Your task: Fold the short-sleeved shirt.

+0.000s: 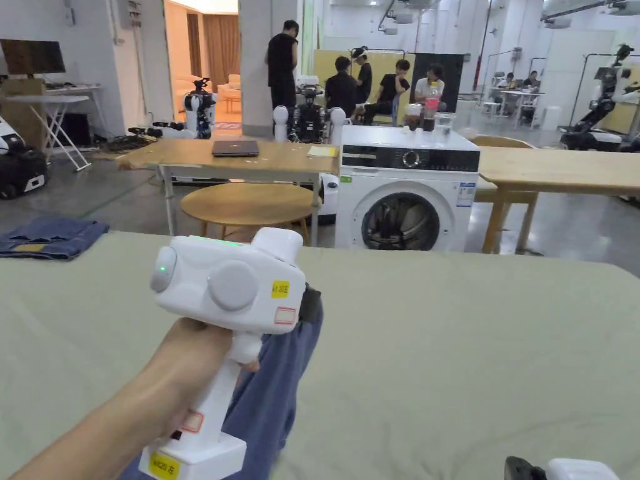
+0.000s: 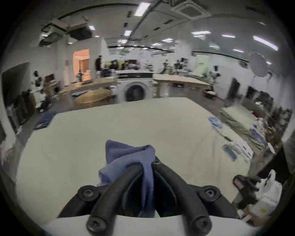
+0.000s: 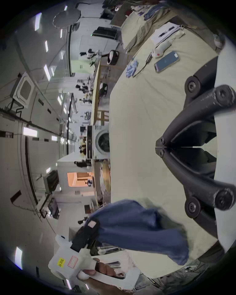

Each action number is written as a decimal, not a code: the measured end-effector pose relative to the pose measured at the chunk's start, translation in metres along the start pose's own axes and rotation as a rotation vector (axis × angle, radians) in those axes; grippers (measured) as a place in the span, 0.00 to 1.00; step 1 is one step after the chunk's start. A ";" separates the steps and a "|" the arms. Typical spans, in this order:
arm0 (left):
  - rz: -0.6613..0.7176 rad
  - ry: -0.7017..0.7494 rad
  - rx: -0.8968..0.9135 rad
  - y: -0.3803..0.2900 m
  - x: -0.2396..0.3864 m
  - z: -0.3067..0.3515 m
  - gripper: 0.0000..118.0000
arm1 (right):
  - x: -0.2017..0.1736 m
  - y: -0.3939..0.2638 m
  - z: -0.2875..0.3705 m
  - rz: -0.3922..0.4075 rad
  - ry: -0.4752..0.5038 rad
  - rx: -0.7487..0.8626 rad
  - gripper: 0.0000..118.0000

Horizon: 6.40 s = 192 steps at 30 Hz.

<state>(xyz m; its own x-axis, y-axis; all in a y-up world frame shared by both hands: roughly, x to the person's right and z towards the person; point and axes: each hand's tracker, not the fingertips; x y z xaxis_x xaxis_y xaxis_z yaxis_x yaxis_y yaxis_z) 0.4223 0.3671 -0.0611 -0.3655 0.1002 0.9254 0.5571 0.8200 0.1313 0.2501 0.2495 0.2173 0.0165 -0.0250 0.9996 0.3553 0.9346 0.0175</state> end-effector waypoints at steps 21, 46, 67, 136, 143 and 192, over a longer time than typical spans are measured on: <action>0.052 -0.033 -0.204 -0.102 0.051 -0.132 0.86 | 0.033 -0.023 -0.031 -0.041 -0.081 -0.099 0.00; 0.303 0.461 0.249 -0.201 -0.054 0.160 0.00 | -0.012 -0.003 -0.011 -0.008 0.018 -0.002 0.00; 0.229 0.496 -0.336 -0.179 -0.207 -0.060 0.93 | -0.027 -0.022 -0.057 0.059 0.017 -0.126 0.00; 0.176 0.413 0.267 0.073 -0.110 0.171 0.00 | 0.068 0.283 -0.055 -0.008 0.081 0.011 0.02; 0.200 0.446 0.290 0.125 -0.119 0.137 0.00 | 0.062 0.335 -0.097 0.062 0.008 0.044 0.02; 0.265 0.387 -0.055 -0.217 -0.106 0.068 0.00 | 0.077 -0.038 -0.071 -0.013 -0.015 -0.312 0.02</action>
<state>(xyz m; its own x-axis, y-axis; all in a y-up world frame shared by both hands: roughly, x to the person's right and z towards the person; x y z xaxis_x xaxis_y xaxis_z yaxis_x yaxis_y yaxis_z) 0.2891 0.2165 -0.2116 0.0934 0.0759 0.9927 0.6359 0.7626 -0.1181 0.3043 0.1870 0.2919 -0.0028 -0.0287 0.9996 0.6252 0.7801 0.0242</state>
